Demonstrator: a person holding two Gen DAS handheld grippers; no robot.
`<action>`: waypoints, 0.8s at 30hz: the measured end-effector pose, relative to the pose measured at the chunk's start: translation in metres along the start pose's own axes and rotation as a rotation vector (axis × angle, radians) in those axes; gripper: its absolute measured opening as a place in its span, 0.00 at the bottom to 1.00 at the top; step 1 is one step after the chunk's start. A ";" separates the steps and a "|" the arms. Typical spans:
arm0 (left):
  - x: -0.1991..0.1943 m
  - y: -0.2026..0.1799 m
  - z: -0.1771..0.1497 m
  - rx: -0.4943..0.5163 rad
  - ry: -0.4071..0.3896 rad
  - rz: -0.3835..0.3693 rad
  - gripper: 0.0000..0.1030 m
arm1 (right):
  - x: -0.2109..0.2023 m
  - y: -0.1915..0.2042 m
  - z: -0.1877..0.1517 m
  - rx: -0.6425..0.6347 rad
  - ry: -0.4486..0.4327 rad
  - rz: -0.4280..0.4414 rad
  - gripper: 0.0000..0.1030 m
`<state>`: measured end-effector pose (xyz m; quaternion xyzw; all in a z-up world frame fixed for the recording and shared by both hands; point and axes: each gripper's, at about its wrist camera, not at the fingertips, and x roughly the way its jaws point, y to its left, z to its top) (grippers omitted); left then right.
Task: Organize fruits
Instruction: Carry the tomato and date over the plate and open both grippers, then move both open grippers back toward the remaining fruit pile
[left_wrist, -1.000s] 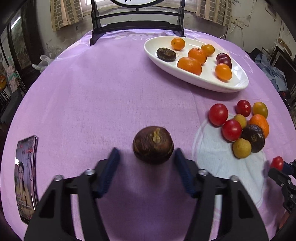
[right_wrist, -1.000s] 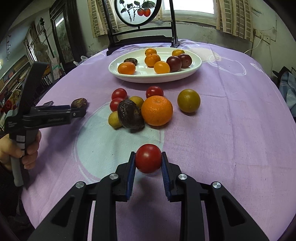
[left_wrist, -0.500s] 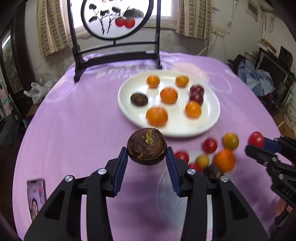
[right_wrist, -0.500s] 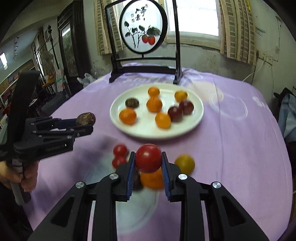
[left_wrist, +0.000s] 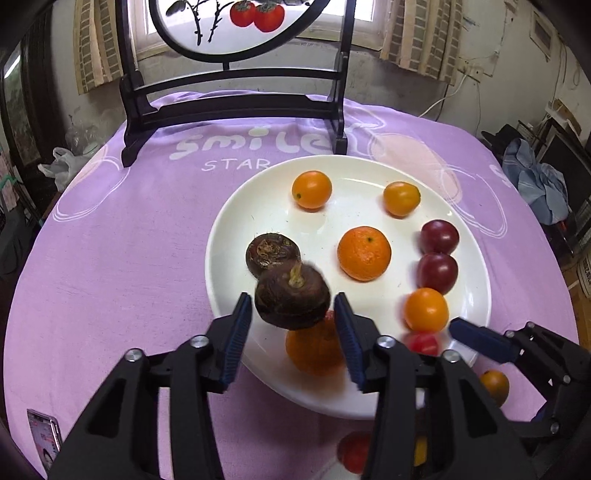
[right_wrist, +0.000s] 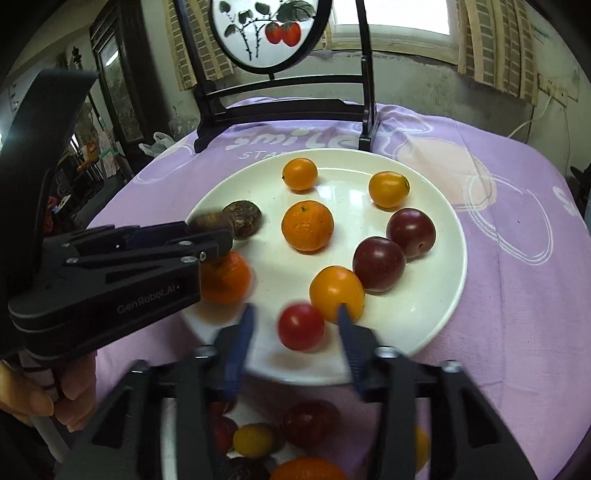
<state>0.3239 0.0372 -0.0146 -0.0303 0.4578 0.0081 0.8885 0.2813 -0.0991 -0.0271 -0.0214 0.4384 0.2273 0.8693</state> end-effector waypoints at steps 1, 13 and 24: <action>-0.003 0.000 0.000 -0.004 -0.012 0.005 0.63 | -0.003 -0.002 -0.001 0.012 -0.017 0.004 0.59; -0.072 -0.007 -0.048 0.020 -0.081 -0.030 0.81 | -0.065 -0.019 -0.053 0.047 -0.049 -0.001 0.67; -0.096 -0.016 -0.132 0.042 -0.031 -0.085 0.84 | -0.088 -0.005 -0.123 0.012 -0.011 -0.020 0.67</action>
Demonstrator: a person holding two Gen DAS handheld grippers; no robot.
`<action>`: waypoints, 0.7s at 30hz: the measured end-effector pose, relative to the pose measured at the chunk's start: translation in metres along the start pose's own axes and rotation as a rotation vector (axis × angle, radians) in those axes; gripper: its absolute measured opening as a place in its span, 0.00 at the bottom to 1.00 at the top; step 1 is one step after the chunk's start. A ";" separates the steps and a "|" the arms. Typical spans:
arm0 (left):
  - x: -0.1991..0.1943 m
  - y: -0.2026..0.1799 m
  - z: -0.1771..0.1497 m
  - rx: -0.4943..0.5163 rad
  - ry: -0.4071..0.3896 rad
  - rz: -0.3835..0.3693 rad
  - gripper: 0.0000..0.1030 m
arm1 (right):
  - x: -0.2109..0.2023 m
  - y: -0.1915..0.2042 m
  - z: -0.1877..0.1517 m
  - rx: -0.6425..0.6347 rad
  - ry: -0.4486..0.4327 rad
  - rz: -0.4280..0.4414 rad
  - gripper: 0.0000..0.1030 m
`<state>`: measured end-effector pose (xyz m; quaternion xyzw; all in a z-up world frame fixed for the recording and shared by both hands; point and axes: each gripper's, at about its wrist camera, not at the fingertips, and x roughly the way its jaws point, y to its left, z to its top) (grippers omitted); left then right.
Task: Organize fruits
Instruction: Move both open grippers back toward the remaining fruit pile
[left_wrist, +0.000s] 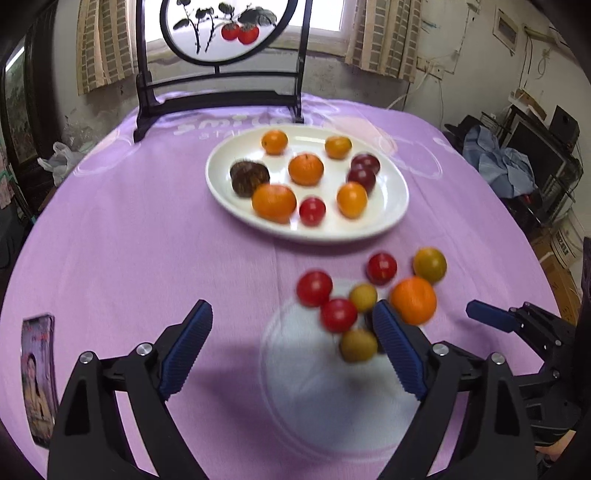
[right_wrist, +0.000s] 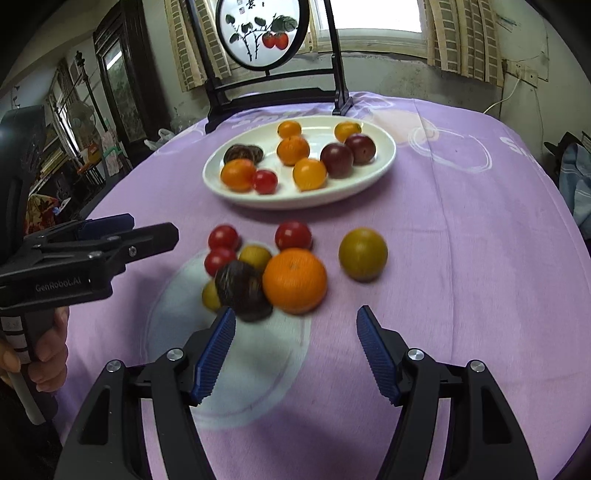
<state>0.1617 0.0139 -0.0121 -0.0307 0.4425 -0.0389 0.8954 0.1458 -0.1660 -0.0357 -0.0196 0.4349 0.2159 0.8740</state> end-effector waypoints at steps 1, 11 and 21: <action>0.001 0.000 -0.006 -0.001 0.007 0.001 0.84 | 0.001 0.001 -0.005 -0.005 0.008 -0.003 0.67; 0.014 0.006 -0.042 -0.001 0.088 -0.016 0.84 | 0.019 -0.005 -0.016 -0.010 0.062 -0.075 0.67; 0.028 0.007 -0.045 0.008 0.127 -0.040 0.84 | 0.048 0.004 0.009 -0.074 0.069 -0.120 0.64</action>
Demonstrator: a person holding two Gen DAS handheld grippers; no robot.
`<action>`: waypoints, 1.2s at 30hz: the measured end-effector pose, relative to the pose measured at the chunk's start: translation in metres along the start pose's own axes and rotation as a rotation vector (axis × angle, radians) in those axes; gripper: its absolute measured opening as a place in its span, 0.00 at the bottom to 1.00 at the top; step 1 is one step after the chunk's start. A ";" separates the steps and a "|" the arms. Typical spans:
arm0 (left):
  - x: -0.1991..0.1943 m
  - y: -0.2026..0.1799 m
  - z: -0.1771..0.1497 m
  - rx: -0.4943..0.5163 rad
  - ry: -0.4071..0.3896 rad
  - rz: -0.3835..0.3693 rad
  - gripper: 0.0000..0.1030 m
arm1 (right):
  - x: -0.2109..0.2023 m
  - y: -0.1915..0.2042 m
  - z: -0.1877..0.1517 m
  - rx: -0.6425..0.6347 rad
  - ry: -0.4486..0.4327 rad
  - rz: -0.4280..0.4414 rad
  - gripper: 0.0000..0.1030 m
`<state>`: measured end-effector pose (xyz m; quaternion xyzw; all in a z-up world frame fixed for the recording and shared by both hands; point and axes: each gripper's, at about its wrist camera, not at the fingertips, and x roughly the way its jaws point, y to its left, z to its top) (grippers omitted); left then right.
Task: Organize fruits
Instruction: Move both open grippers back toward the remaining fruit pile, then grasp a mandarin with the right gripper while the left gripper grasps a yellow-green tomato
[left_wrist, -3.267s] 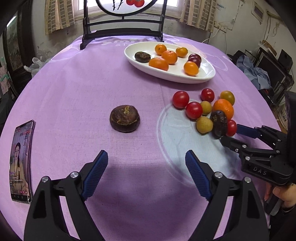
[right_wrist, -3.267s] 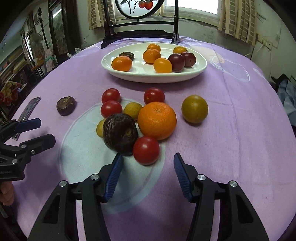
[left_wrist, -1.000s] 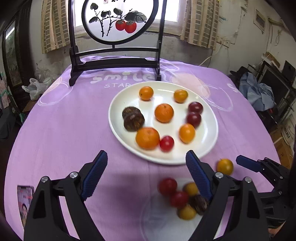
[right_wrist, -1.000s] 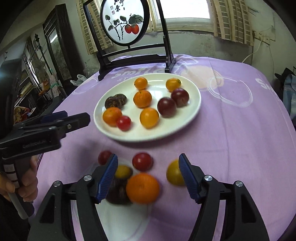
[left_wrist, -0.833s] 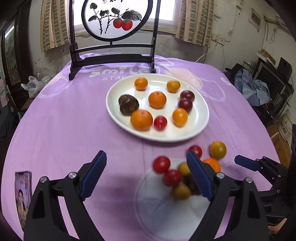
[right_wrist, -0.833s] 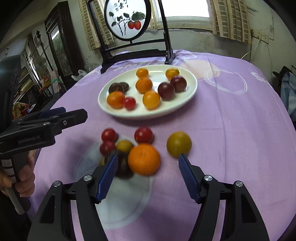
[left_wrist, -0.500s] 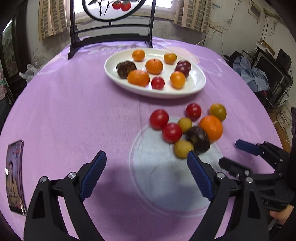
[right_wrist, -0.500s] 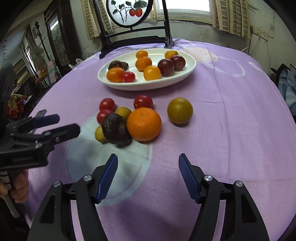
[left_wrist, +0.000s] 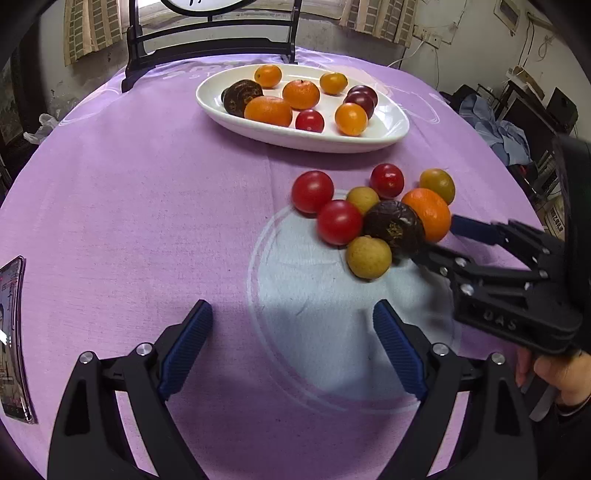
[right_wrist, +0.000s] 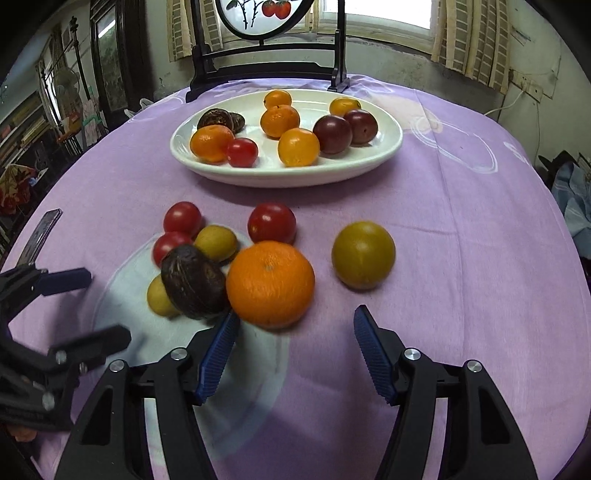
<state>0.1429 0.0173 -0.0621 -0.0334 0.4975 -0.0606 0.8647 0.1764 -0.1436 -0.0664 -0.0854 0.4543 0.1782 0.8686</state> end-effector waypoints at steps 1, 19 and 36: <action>0.001 0.000 0.000 0.002 0.001 0.001 0.84 | 0.004 0.002 0.004 -0.008 -0.001 -0.006 0.64; 0.009 -0.023 0.008 0.041 0.023 0.010 0.84 | -0.040 -0.015 -0.015 0.077 -0.068 0.065 0.44; 0.018 -0.046 0.027 0.053 0.033 0.061 0.24 | -0.051 -0.020 -0.035 0.114 -0.072 0.119 0.44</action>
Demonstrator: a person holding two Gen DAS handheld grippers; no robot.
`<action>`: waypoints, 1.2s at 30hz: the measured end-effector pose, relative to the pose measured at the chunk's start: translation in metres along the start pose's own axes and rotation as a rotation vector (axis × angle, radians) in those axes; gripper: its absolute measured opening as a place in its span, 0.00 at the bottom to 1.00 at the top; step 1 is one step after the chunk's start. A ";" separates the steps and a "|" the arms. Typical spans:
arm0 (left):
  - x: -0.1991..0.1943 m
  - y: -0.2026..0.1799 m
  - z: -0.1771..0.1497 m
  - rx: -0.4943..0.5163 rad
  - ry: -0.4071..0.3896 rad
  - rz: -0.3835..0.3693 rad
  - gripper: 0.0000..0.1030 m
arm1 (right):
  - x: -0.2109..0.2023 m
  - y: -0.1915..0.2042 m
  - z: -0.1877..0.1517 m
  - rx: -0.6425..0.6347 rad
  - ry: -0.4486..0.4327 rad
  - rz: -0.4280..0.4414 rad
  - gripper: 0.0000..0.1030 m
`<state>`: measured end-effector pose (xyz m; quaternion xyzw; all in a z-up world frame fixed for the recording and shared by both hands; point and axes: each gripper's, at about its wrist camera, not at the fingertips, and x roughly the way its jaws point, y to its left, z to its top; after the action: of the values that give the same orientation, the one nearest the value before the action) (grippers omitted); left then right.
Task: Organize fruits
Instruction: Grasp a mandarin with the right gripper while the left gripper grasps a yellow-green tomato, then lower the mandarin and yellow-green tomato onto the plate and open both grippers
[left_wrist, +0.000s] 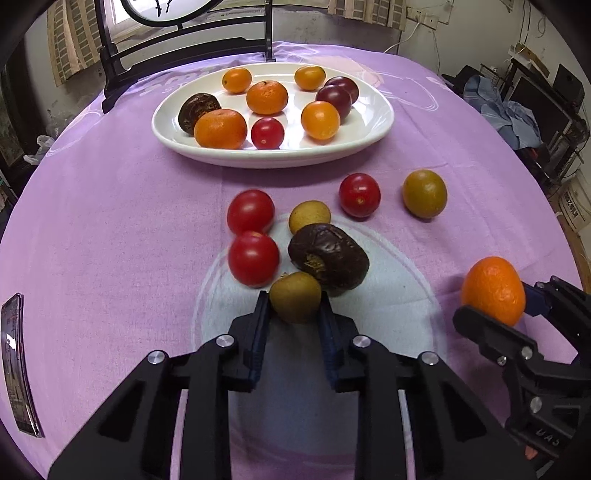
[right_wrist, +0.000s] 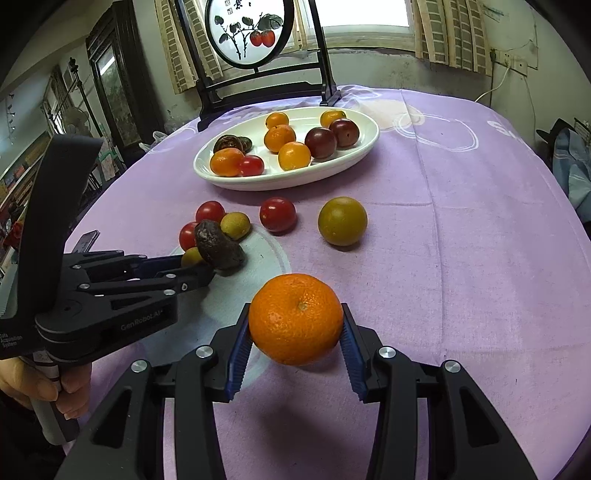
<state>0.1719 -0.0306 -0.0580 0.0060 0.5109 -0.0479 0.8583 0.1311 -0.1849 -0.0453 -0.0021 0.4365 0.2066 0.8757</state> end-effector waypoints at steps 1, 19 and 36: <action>-0.003 0.002 -0.002 -0.005 0.005 -0.018 0.24 | -0.001 0.000 -0.001 0.001 -0.003 0.001 0.44; -0.070 0.040 0.050 -0.012 -0.200 -0.019 0.24 | -0.022 0.032 0.070 -0.089 -0.133 0.035 0.44; 0.027 0.066 0.158 -0.107 -0.106 0.045 0.34 | 0.096 0.038 0.147 -0.121 -0.011 -0.031 0.48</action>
<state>0.3292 0.0242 -0.0087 -0.0310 0.4665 -0.0013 0.8840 0.2806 -0.0883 -0.0205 -0.0605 0.4182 0.2191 0.8795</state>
